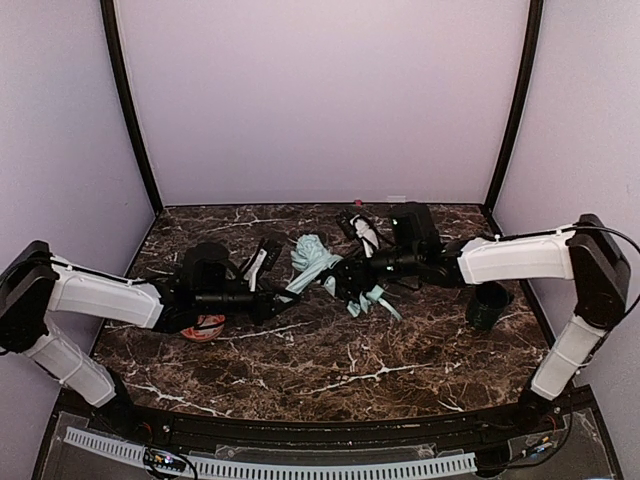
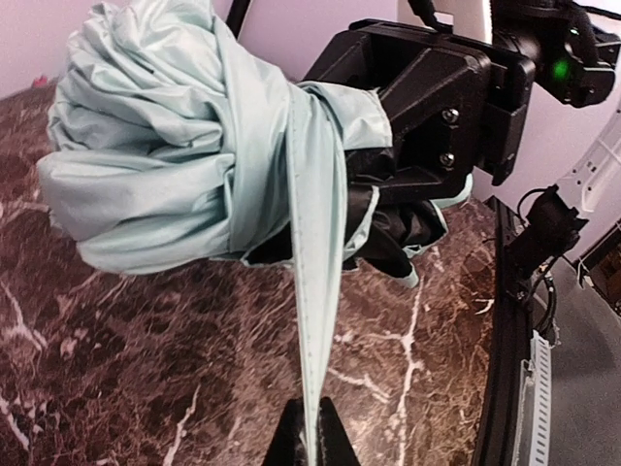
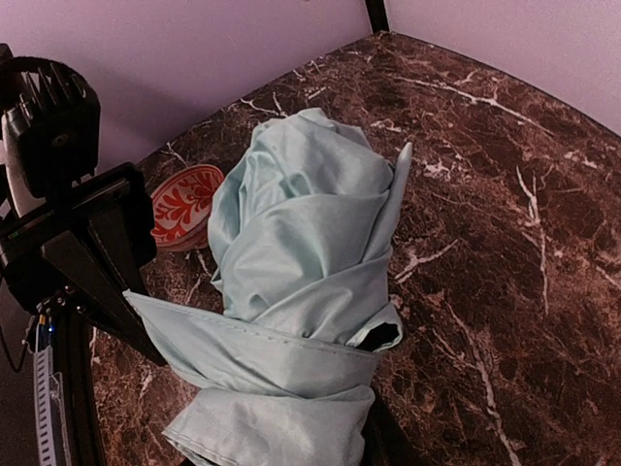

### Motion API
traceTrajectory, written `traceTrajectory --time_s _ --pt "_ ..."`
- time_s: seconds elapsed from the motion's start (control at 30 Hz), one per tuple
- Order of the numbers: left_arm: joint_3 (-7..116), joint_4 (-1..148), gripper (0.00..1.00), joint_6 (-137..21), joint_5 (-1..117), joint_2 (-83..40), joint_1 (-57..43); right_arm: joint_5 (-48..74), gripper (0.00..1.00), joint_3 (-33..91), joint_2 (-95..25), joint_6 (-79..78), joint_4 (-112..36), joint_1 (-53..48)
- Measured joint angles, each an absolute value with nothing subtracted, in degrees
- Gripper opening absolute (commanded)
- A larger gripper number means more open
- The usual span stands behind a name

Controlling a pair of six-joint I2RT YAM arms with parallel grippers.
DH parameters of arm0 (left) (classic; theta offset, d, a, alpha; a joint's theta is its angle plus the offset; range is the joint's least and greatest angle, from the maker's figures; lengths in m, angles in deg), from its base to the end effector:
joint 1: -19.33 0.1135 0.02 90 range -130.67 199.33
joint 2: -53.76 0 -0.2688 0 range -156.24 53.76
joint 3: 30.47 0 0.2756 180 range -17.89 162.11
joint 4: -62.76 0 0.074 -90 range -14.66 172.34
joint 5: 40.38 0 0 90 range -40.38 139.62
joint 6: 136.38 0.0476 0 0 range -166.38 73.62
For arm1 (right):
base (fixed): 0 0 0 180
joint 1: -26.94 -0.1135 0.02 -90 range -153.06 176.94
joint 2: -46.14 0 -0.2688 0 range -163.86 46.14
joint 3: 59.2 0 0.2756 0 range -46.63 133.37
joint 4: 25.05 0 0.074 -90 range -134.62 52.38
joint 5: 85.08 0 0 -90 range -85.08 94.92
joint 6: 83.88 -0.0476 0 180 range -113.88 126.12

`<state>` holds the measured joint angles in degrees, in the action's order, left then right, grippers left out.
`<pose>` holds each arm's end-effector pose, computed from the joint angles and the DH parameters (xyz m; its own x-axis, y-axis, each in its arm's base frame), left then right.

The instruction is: Put away the umbrella

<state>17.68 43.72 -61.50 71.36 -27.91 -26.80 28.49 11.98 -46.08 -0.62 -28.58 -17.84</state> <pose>0.2127 -0.2467 0.1977 -0.4068 0.0735 -0.9106 0.8412 0.4189 -0.3420 0.2667 0.2915 0.2342 -0.3992 -0.2446 -0.8837 -0.8629 0.4261 0.2719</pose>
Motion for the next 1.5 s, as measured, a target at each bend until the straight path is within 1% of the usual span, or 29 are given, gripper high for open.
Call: traceTrajectory --time_s 0.1,0.23,0.3,0.37,0.43,0.47,0.53,0.7,0.87,1.03,1.07,1.1,1.13,1.17,1.23,1.37,1.5 --pt "18.9 44.6 0.00 -62.5 73.3 -34.4 -23.1 28.4 0.00 11.7 -53.1 -3.8 -23.8 -16.7" --pt "23.9 45.7 0.00 -62.8 76.0 -44.5 -21.2 30.9 0.01 12.4 -61.7 -8.2 -18.8 -13.5" --pt "26.6 45.9 0.00 -63.0 77.0 -48.3 -20.9 31.9 0.07 12.9 -65.6 -10.2 -17.3 -11.8" --pt "29.0 45.9 0.00 -63.3 77.9 -51.4 -20.6 32.8 0.18 12.9 -68.7 -11.8 -16.3 -10.5" --pt "30.6 46.9 0.00 -63.2 78.4 -53.5 -20.2 33.7 0.31 12.8 -69.7 -13.0 -14.9 -9.9" --pt "31.3 47.8 0.00 -63.0 78.5 -54.4 -20.0 33.8 0.37 12.8 -69.7 -13.2 -14.5 -9.8" --pt "33.1 49.6 0.00 -62.2 78.9 -55.9 -19.8 33.8 0.44 12.8 -69.7 -13.6 -13.9 -9.5" --pt "36.3 51.7 0.00 -60.9 80.2 -59.1 -19.7 34.3 0.56 12.1 -69.7 -15.3 -13.8 -7.8" --pt "37.4 52.6 0.00 -60.1 80.6 -59.8 -19.5 35.6 0.63 11.8 -69.3 -15.4 -14.9 -6.9" --pt "39.1 54.7 0.00 -59.2 80.5 -60.8 -19.5 34.8 0.68 11.0 -65.7 -14.0 -18.7 -6.1" --pt "39.1 54.9 0.00 -59.1 80.5 -60.9 -19.5 34.2 0.73 11.0 -64.8 -13.5 -19.6 -6.0" --pt "39.2 55.4 0.00 -59.0 80.5 -61.0 -19.5 33.2 0.79 10.9 -63.5 -12.8 -20.5 -5.9" --pt "39.2 55.8 0.00 -59.0 80.5 -61.1 -19.5 32.7 0.89 10.9 -62.4 -12.3 -21.2 -5.7" --pt "39.2 55.9 0.00 -59.0 80.7 -61.3 -19.5 32.0 0.96 10.9 -61.0 -11.3 -21.9 -5.6" --pt "39.4 56.0 0.00 -58.9 81.2 -61.5 -19.5 30.5 0.99 11.2 -58.8 -9.5 -23.8 -5.4" --pt "39.4 56.1 0.00 -58.9 81.8 -61.5 -19.5 24.9 1.00 13.0 -56.0 -3.5 -29.0 -6.3" --pt "39.4 56.2 0.00 -58.8 82.0 -61.5 -19.5 13.4 1.00 11.9 -52.7 7.2 -32.0 -12.8"
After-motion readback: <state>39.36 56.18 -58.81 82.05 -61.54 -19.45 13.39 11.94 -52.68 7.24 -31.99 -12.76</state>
